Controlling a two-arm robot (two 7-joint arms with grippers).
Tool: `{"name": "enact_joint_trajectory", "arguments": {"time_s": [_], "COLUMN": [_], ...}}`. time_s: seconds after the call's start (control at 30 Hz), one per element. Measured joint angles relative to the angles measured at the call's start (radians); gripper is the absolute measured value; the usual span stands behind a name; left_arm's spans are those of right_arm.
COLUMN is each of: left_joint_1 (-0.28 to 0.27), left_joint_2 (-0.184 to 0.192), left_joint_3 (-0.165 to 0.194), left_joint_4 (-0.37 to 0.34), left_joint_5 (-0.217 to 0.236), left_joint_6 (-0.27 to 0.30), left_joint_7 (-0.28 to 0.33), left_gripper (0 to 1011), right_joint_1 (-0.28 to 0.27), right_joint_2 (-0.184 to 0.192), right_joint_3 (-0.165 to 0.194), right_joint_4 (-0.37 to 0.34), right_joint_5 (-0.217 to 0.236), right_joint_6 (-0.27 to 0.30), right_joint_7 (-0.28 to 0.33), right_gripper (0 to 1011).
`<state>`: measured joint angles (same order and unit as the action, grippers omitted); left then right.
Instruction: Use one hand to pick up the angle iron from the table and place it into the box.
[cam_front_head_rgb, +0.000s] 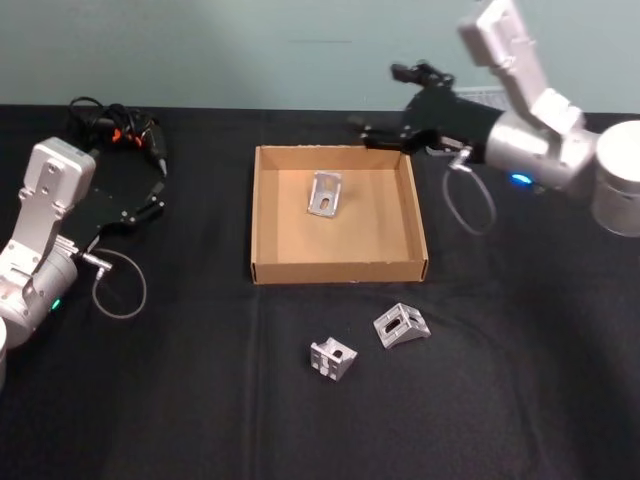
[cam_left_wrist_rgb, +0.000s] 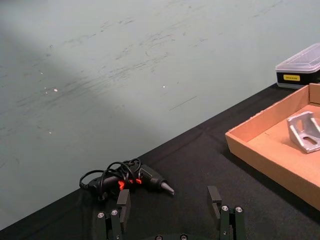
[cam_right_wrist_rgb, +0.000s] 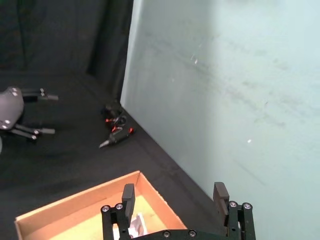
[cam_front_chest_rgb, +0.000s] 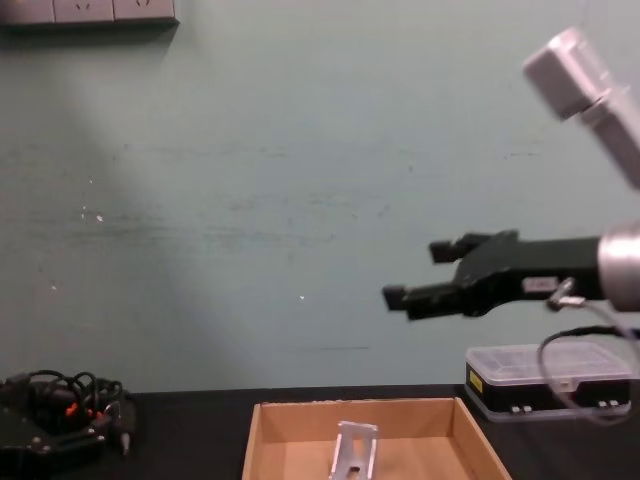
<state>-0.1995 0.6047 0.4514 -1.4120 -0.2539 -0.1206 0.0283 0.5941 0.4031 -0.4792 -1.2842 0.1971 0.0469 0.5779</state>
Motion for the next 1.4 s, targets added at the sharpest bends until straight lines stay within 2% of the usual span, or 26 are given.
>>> {"name": "enact_joint_trajectory", "arguments": {"time_s": [0.1, 0.13, 0.3, 0.63, 0.83, 0.97, 1.2, 1.4], "left_joint_1": [0.000, 0.000, 0.000, 0.000, 0.000, 0.000, 0.000, 0.000], "left_joint_2": [0.000, 0.000, 0.000, 0.000, 0.000, 0.000, 0.000, 0.000], "left_joint_3": [0.000, 0.000, 0.000, 0.000, 0.000, 0.000, 0.000, 0.000], "left_joint_4": [0.000, 0.000, 0.000, 0.000, 0.000, 0.000, 0.000, 0.000], "left_joint_5": [0.000, 0.000, 0.000, 0.000, 0.000, 0.000, 0.000, 0.000], "left_joint_6": [0.000, 0.000, 0.000, 0.000, 0.000, 0.000, 0.000, 0.000], "left_joint_7": [0.000, 0.000, 0.000, 0.000, 0.000, 0.000, 0.000, 0.000], "left_gripper": [1000, 1000, 1000, 1000, 1000, 1000, 1000, 1000], "right_joint_1": [-0.035, -0.058, -0.130, -0.233, -0.254, -0.252, -0.215, -0.179], "right_joint_2": [0.034, 0.058, 0.139, 0.269, 0.333, 0.358, 0.402, 0.416], "right_joint_3": [0.019, 0.031, 0.058, 0.083, 0.072, 0.053, -0.010, -0.063], "right_joint_4": [-0.069, -0.114, -0.238, -0.376, -0.402, -0.400, -0.365, -0.323], "right_joint_5": [0.020, 0.035, 0.078, 0.163, 0.206, 0.218, 0.222, 0.206], "right_joint_6": [0.013, 0.021, 0.053, 0.111, 0.133, 0.140, 0.152, 0.153], "right_joint_7": [-0.001, 0.000, 0.017, 0.071, 0.138, 0.176, 0.271, 0.325], "right_gripper": [1000, 1000, 1000, 1000, 1000, 1000, 1000, 1000]}}
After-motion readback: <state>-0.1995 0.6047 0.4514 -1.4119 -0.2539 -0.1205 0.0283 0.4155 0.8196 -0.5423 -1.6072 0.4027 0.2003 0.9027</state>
